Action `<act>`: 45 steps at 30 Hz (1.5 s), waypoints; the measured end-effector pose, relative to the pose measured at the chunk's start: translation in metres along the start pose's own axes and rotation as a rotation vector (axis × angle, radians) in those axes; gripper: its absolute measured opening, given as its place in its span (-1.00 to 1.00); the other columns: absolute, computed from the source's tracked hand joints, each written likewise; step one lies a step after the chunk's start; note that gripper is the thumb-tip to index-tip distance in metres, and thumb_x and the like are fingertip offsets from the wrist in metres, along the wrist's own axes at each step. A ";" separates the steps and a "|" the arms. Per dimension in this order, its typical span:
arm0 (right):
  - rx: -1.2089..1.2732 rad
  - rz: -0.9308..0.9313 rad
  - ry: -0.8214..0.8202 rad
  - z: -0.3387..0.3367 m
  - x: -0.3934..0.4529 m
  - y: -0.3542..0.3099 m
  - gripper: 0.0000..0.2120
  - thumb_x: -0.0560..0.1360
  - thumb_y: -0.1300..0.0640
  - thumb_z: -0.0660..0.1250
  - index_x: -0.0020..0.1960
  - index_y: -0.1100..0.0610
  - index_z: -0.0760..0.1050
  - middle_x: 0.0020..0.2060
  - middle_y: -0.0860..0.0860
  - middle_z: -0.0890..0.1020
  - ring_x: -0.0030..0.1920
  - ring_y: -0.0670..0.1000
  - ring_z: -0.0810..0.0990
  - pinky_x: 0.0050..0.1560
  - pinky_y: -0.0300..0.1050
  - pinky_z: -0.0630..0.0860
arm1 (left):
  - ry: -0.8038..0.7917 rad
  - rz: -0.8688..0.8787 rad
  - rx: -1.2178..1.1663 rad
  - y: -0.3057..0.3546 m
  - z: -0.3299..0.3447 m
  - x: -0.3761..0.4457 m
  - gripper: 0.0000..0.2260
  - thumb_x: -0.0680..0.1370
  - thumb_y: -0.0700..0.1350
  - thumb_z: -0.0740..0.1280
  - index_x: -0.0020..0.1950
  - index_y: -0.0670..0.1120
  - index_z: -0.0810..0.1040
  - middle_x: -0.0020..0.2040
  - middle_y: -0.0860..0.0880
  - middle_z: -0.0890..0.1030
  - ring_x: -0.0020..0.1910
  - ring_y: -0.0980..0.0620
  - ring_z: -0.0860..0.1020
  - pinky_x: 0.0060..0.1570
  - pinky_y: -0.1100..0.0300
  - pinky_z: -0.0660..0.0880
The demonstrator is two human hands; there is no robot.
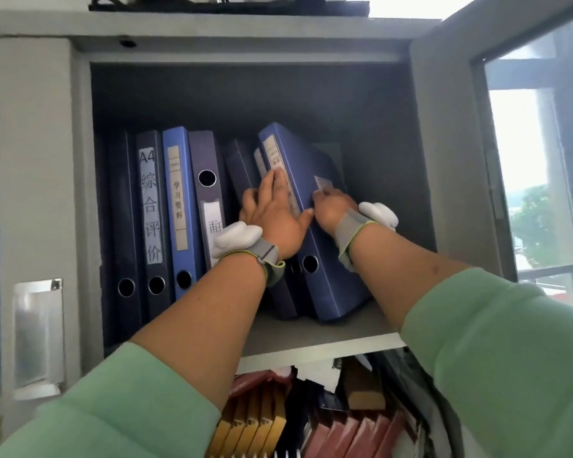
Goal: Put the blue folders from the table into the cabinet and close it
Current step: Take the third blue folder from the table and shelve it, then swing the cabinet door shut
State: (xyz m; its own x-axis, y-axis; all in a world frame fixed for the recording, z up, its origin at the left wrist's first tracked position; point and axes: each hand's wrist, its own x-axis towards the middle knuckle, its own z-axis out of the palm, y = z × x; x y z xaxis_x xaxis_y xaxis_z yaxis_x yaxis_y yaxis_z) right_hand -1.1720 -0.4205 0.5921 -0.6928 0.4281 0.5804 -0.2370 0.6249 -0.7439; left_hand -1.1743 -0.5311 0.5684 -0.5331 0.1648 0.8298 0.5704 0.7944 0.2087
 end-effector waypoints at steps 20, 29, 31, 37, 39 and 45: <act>-0.271 -0.156 0.525 -0.104 -0.156 0.001 -0.68 0.42 0.00 0.20 -0.45 0.10 0.24 -0.48 -0.03 0.41 -0.42 0.08 0.35 -0.50 -0.22 0.04 | 0.054 0.161 -0.327 0.087 -0.085 -0.120 -0.65 0.58 -0.06 0.22 0.36 -0.09 0.48 0.37 -0.11 0.50 0.42 -0.11 0.32 0.42 0.12 0.19; -0.451 -0.059 0.512 -0.209 -0.239 0.000 -0.70 0.37 0.08 0.32 -0.43 0.05 0.25 -0.49 -0.09 0.37 -0.51 -0.12 0.31 -0.51 -0.30 0.08 | -0.108 0.248 -0.433 0.183 -0.130 -0.179 -0.71 0.60 -0.06 0.18 0.25 -0.05 0.55 0.24 -0.08 0.61 0.29 -0.11 0.50 0.28 0.08 0.40; -0.450 -0.057 0.545 -0.241 -0.262 0.002 -0.73 0.36 0.06 0.30 -0.44 0.06 0.28 -0.51 -0.08 0.40 -0.52 -0.12 0.33 -0.51 -0.31 0.10 | -0.128 0.276 -0.460 0.211 -0.140 -0.197 -0.71 0.61 -0.03 0.17 0.25 -0.04 0.55 0.23 -0.06 0.62 0.27 -0.08 0.51 0.20 0.15 0.39; -0.441 -0.052 0.620 -0.303 -0.294 0.009 -0.79 0.33 -0.02 0.15 -0.39 0.05 0.19 -0.43 -0.06 0.39 -0.30 0.09 0.45 -0.41 -0.21 0.15 | -0.149 0.332 -0.438 0.284 -0.164 -0.225 -0.64 0.60 -0.23 0.13 0.37 -0.09 0.49 0.35 -0.11 0.52 0.37 -0.11 0.43 0.27 0.11 0.34; -0.505 -0.094 0.688 -0.322 -0.296 0.013 -0.79 0.31 -0.06 0.11 -0.29 0.08 0.27 -0.27 0.01 0.50 -0.15 0.14 0.51 -0.26 -0.16 0.22 | -0.120 0.353 -0.370 0.305 -0.169 -0.229 -0.63 0.61 -0.22 0.11 0.40 -0.04 0.46 0.38 -0.07 0.48 0.43 -0.07 0.35 0.35 0.10 0.28; -0.571 0.077 0.903 -0.370 -0.283 0.016 -0.75 0.33 0.00 0.34 -0.05 0.06 0.41 -0.09 0.02 0.47 0.00 0.06 0.44 -0.12 -0.08 0.22 | -0.201 0.328 -0.321 0.358 -0.171 -0.225 -0.60 0.64 -0.17 0.09 0.48 0.02 0.36 0.50 -0.03 0.34 0.52 -0.03 0.22 0.49 0.09 0.19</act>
State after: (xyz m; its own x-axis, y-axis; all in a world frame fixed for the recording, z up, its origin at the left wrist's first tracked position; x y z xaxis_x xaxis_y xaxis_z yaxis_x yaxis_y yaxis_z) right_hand -0.7277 -0.2905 0.5382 0.1235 0.6580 0.7429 0.3022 0.6881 -0.6597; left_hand -0.7432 -0.3833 0.5446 -0.3855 0.5102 0.7688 0.8749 0.4669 0.1289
